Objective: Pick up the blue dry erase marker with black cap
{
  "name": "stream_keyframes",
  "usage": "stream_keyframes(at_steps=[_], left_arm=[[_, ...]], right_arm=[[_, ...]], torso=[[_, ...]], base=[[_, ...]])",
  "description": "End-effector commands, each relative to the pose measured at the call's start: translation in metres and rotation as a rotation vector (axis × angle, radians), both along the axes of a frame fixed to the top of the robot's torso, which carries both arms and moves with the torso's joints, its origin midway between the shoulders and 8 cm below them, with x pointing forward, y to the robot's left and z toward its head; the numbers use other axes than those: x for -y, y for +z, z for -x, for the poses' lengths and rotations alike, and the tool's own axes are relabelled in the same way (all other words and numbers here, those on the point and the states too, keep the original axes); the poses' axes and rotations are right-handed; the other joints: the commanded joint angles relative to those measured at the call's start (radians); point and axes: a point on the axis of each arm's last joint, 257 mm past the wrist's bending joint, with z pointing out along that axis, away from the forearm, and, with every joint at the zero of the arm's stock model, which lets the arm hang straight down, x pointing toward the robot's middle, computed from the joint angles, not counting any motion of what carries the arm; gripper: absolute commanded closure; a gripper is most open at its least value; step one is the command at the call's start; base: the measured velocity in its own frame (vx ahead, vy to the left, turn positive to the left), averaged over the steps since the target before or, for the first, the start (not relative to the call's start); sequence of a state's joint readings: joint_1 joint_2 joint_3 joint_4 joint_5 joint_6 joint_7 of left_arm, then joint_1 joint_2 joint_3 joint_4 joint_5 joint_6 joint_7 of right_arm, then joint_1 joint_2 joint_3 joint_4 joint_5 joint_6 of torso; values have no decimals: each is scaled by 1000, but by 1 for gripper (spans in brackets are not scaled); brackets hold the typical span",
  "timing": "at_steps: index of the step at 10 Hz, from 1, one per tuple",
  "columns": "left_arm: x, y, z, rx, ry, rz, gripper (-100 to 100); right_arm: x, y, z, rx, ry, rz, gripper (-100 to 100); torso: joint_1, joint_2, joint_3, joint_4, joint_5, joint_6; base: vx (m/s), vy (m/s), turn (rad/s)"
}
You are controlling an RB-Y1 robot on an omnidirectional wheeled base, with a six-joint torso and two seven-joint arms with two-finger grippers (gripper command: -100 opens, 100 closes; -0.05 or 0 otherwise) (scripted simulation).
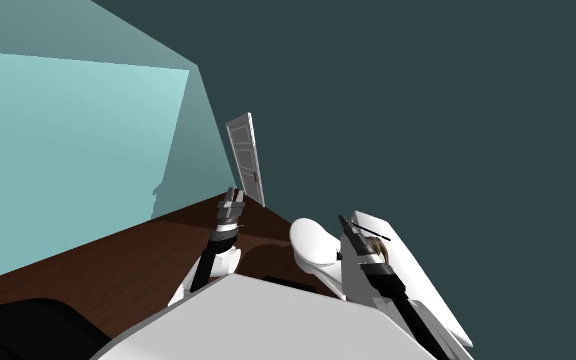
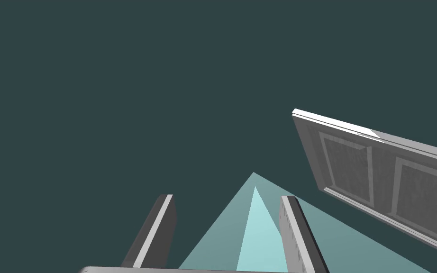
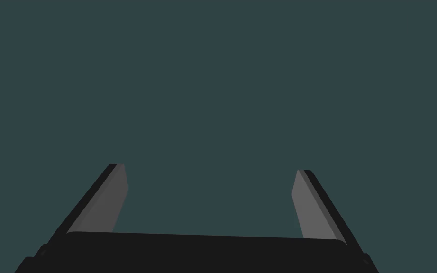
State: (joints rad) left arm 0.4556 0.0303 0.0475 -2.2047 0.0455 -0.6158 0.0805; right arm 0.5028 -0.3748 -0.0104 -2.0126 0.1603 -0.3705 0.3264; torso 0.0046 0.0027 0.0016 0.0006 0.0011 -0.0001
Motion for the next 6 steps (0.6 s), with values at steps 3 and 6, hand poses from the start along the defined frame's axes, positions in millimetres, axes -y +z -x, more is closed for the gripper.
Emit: stream_keyframes(at_steps=[3, 6], left_arm=[[0, 0, 0, 0, 0, 0, 0], [0, 0, 0, 0, 0, 0, 0]], right_arm=[[20, -35, -4, -76, -22, 146, -100], [50, -72, -5, -160, -44, 329, -100]], torso=[[-1, -1, 0, 0, 0, 0], [0, -1, 0, 0, 0, 0]], base=[[-23, 60, 27], [-30, 69, 53]])
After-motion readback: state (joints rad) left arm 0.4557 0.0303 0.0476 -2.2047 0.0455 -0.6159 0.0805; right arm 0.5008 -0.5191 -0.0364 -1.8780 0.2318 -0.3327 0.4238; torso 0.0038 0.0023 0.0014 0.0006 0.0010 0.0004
